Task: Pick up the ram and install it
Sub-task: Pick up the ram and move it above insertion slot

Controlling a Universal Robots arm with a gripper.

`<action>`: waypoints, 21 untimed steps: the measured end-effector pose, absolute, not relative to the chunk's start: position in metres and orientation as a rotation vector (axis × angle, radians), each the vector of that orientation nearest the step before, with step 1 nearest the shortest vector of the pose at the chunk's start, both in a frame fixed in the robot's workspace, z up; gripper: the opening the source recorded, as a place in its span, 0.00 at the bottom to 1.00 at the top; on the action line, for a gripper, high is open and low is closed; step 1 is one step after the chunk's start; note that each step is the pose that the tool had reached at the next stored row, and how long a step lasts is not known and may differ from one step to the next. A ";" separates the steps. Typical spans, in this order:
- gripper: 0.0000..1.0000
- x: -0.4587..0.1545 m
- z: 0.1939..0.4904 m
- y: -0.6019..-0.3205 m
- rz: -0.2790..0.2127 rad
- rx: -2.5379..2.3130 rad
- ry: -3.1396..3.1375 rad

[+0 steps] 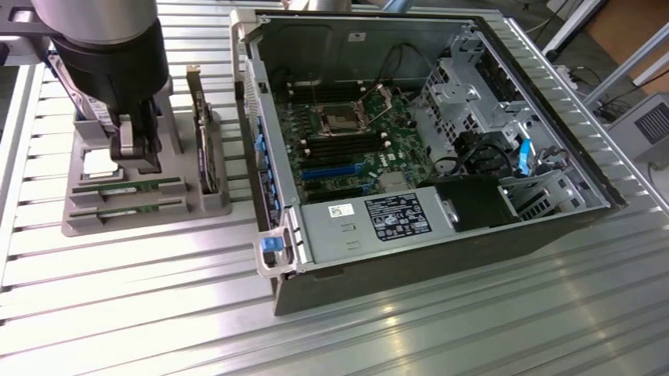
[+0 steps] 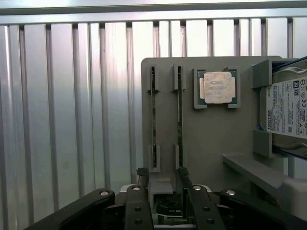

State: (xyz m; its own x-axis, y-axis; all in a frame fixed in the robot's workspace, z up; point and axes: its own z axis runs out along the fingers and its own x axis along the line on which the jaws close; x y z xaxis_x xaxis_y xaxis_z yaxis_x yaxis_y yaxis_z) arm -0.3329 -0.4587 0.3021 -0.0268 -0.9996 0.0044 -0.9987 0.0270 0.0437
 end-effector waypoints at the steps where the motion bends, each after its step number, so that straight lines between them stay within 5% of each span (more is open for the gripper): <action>1: 0.36 -0.333 0.302 -0.459 -0.043 2.167 -2.226; 21: 0.36 -0.334 0.293 -0.459 -0.037 2.164 -2.224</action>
